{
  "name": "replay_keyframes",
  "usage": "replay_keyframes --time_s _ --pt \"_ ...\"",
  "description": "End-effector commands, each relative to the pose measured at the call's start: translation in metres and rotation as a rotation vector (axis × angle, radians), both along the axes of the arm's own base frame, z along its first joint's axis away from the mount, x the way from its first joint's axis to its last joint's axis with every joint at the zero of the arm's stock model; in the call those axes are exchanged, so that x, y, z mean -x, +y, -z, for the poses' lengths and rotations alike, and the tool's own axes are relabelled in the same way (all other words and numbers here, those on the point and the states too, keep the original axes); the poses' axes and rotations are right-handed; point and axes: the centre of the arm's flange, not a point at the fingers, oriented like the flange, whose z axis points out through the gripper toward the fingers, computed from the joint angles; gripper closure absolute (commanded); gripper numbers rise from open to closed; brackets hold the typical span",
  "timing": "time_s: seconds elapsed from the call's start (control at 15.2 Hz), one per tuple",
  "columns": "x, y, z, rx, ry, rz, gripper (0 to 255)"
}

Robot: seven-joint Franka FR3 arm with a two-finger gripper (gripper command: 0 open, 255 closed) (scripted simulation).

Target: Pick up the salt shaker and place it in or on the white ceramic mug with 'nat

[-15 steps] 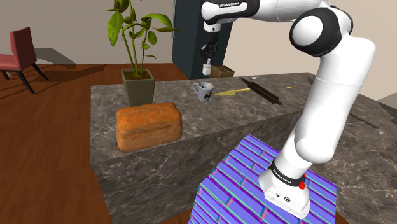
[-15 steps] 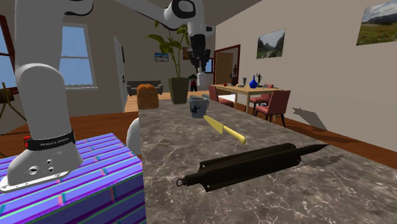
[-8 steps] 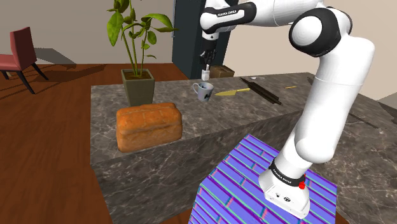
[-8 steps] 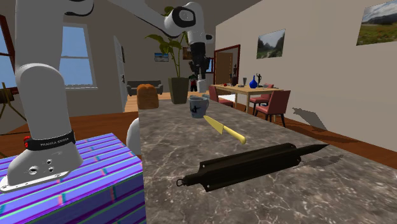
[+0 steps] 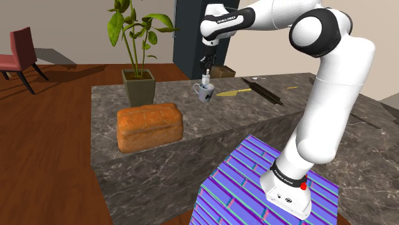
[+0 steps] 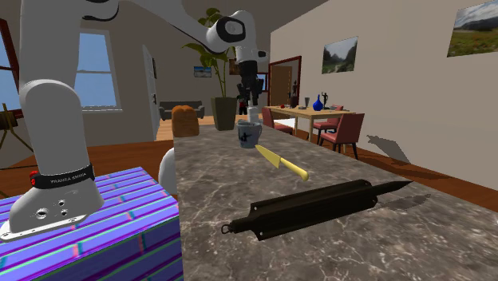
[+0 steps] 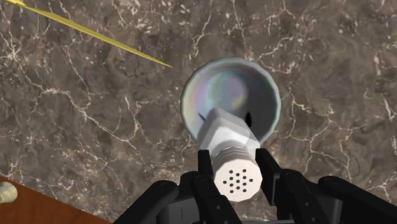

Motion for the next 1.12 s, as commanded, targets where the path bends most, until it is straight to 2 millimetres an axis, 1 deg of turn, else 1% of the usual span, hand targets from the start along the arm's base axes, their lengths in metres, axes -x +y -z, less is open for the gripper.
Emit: replay_keyframes --time_s 0.0,0.13,0.2,0.53,0.73,0.79,1.06 --pt "0.0 0.0 0.0 0.0 0.0 0.0 255" --pt "0.0 0.0 0.0 0.0 0.0 0.0 255" --pt "0.0 0.0 0.0 0.0 0.0 0.0 0" --pt "0.0 0.0 0.0 0.0 0.0 0.0 0" --pt "0.001 0.005 -0.039 0.0 0.0 0.0 0" --pt "0.001 0.007 -0.049 0.0 0.0 0.0 0" --pt "0.001 0.007 -0.049 0.0 0.0 0.0 0"
